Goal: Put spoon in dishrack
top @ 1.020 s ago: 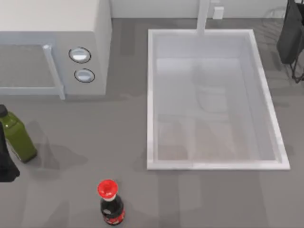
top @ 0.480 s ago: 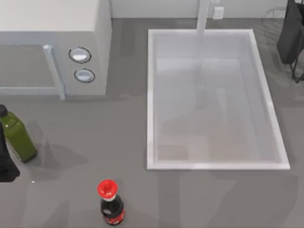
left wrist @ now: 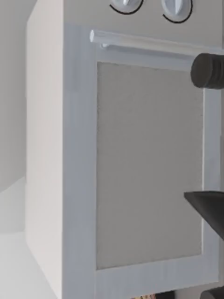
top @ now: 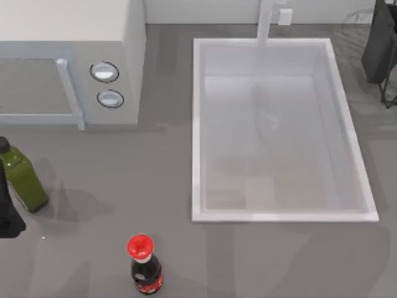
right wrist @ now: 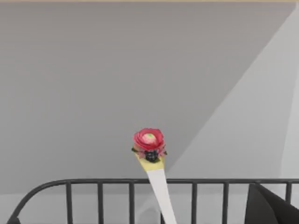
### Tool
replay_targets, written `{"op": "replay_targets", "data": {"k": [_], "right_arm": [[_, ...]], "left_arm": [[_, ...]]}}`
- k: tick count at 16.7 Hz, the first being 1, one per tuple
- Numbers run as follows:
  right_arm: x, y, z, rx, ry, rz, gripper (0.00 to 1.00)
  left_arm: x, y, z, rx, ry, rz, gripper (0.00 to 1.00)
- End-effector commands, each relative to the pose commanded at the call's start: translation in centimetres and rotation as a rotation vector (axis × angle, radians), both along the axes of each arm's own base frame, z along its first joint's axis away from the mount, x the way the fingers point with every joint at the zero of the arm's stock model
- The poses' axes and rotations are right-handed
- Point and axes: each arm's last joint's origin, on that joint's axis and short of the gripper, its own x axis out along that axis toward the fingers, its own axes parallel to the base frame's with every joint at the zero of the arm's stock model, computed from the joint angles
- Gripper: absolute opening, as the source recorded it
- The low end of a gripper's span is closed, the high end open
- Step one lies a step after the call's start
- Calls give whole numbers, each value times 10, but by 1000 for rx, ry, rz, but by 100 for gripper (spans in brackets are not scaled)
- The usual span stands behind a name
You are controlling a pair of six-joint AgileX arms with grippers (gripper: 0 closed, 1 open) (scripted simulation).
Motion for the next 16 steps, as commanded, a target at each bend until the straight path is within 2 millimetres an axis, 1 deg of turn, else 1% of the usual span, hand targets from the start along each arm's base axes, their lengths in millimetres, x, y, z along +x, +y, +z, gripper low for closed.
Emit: {"op": "replay_targets", "data": {"k": [10,11,16], "right_arm": [[0,0,0,0,0,0,98],[0,0,0,0,0,0,100],[0,0,0,0,0,0,100]], "left_arm": [[0,0,0,0,0,0,100],[0,0,0,0,0,0,100],[0,0,0,0,0,0,100]]}}
